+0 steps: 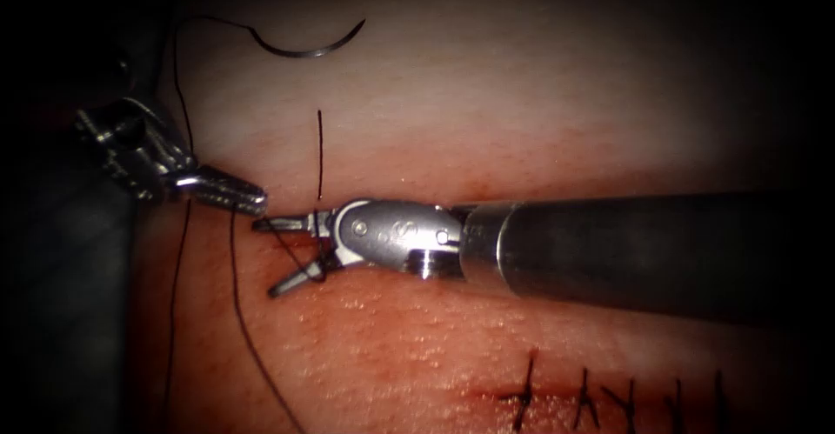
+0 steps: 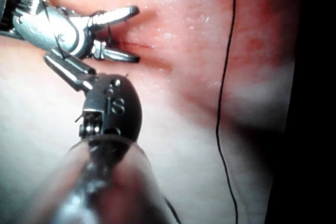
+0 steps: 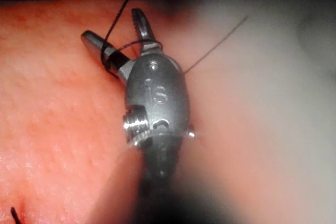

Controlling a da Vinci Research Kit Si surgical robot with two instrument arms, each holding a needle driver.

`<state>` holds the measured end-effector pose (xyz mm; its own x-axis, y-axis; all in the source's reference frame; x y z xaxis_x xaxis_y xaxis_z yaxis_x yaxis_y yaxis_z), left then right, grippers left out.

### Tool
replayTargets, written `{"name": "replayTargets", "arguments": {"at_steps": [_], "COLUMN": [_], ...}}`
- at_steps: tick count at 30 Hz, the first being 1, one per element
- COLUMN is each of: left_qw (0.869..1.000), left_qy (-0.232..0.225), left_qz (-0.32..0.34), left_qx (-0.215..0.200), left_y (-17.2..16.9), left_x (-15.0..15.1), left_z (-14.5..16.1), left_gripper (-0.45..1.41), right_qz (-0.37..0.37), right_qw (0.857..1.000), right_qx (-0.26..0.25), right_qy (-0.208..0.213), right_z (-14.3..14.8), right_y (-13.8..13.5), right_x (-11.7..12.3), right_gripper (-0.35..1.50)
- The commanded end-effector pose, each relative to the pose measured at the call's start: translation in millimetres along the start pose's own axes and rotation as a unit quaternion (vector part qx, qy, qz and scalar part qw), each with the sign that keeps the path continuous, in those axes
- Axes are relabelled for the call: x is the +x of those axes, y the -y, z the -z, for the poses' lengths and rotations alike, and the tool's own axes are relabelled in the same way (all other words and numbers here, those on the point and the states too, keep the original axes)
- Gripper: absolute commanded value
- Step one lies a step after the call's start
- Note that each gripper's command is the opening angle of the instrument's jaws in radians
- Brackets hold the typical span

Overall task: Wound Closure
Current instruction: Wrap the suture counter-clockwise twice around the gripper.

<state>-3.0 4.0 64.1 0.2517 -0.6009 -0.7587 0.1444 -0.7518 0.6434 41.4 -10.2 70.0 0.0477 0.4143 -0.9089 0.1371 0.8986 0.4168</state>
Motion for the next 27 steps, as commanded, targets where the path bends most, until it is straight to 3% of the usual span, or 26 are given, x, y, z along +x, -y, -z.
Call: {"name": "replayTargets", "arguments": {"at_steps": [1,7,11,18,22,27], "left_qw": [1.000,1.000,0.998,0.997,0.997,0.996], "left_qy": [-0.004,-0.014,0.022,0.028,0.031,0.040], "left_qz": [0.003,0.023,0.054,0.066,0.072,0.071], "left_qx": [-0.003,-0.005,-0.014,-0.020,-0.025,-0.030], "left_y": [-0.3,-1.6,-3.4,-5.4,-6.7,-8.0], "left_x": [-1.4,-5.2,-7.3,-6.9,-6.0,-5.3], "left_z": [-0.1,1.0,2.0,2.7,3.1,3.3], "left_gripper": [-0.45,-0.45,-0.45,-0.45,-0.45,-0.45], "right_qz": [-0.008,-0.037,-0.055,-0.071,-0.082,-0.092], "right_qw": [1.000,0.997,0.992,0.985,0.976,0.972], "right_qx": [0.013,0.041,0.054,0.046,0.026,0.006], "right_qy": [-0.006,-0.047,-0.097,-0.153,-0.199,-0.215], "right_z": [-0.8,-0.9,-0.6,-0.2,1.6,2.6], "right_y": [0.1,0.4,0.7,0.4,-0.4,-1.1], "right_x": [-0.7,-0.7,-0.2,0.5,1.5,2.2], "right_gripper": [0.53,0.47,0.46,0.44,0.42,0.39]}}
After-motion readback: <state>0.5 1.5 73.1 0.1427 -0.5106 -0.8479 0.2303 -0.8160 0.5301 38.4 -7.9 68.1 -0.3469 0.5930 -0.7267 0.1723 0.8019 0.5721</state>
